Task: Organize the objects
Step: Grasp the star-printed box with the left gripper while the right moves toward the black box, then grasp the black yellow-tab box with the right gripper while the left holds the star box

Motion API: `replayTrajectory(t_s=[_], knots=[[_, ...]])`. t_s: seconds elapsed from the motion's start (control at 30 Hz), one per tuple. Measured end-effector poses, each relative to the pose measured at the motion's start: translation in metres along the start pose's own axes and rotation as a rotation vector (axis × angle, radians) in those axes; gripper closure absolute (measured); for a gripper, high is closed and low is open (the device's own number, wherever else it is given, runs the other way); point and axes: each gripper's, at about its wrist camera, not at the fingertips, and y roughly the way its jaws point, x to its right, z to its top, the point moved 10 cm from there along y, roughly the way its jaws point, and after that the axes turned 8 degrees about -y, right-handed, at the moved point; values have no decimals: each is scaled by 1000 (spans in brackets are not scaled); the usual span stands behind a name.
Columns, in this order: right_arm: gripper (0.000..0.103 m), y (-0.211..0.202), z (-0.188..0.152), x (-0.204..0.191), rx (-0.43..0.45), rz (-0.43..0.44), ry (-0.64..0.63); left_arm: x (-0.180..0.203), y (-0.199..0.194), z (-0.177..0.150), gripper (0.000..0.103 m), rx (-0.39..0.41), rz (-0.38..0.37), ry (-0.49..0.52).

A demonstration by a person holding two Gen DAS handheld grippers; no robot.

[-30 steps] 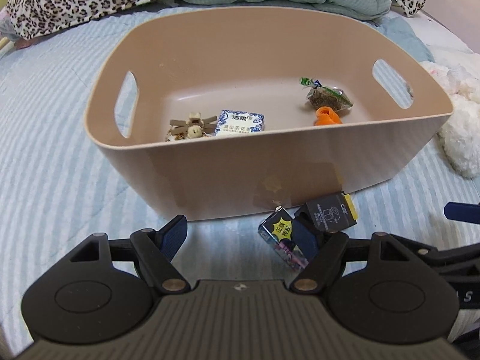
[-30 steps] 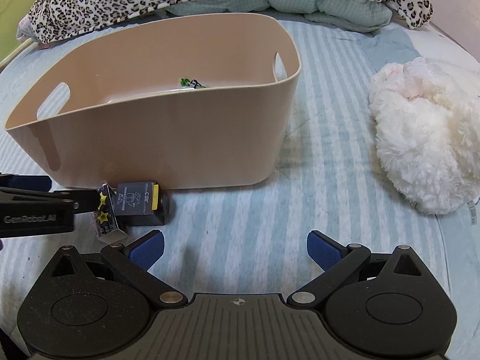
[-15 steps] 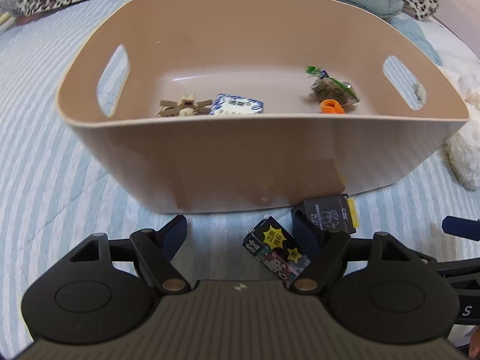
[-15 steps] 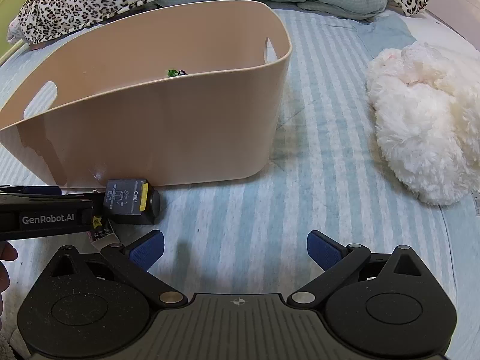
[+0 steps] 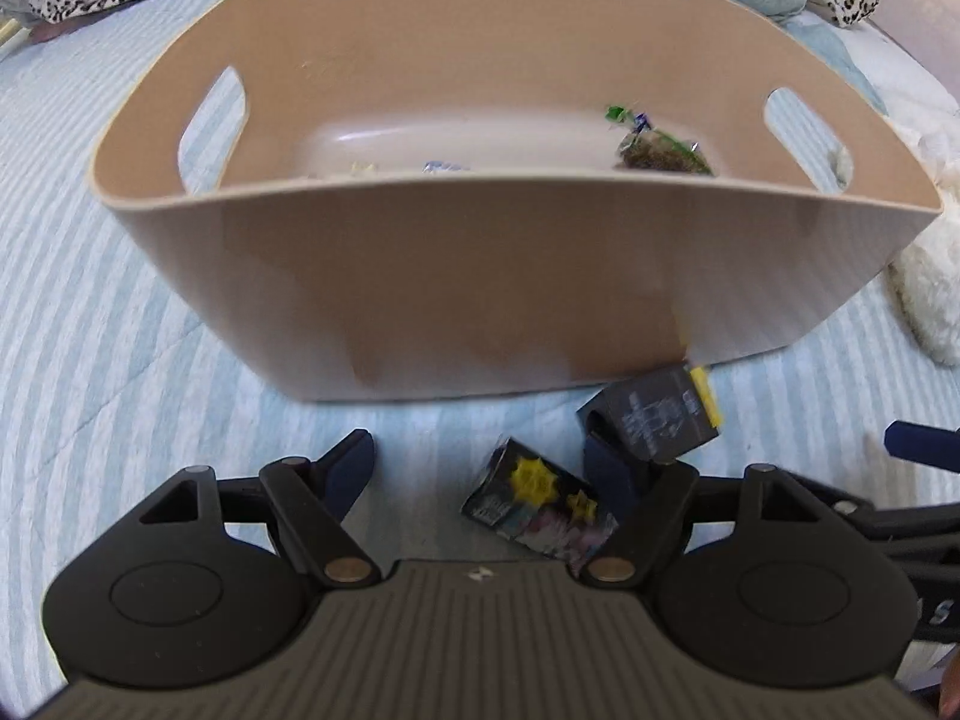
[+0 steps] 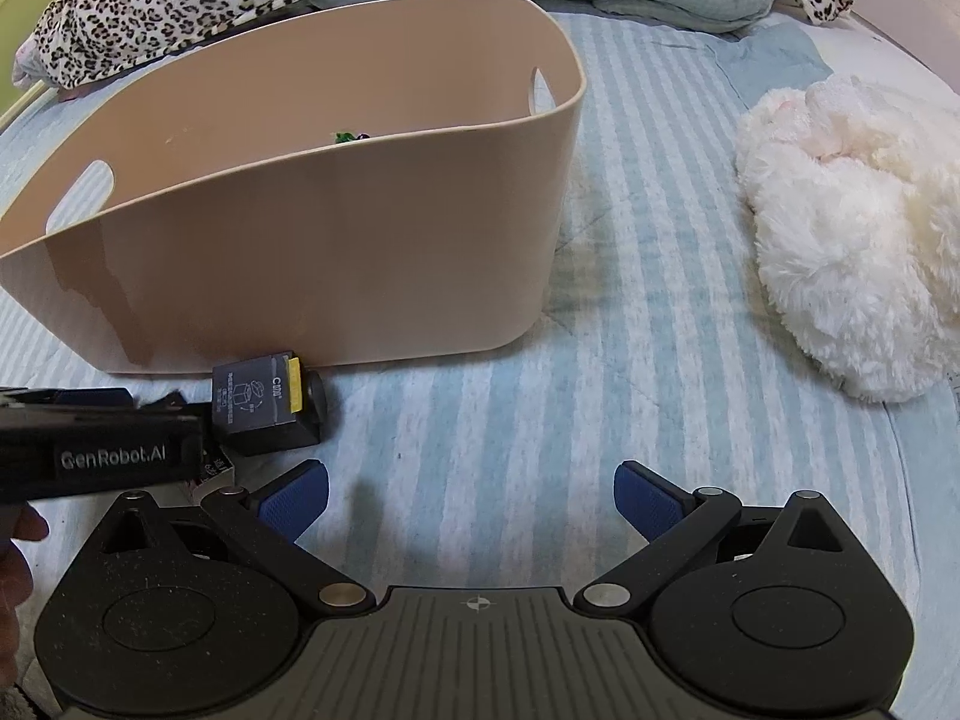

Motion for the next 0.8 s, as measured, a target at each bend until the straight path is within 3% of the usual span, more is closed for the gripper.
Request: replayTrajectory(t_s=[0.17,0.63,0.8], knots=[[0,0,-1,-3,-1,6,-6,-19,-3,-4,25,29,91,69],[0,7,-3,-23,1,73,-26,-68,-17,-7,27,-20,46,-34],[0,13,-2,-38,-9,138,-6,-67,-19,-6,45,-22,35,-15]])
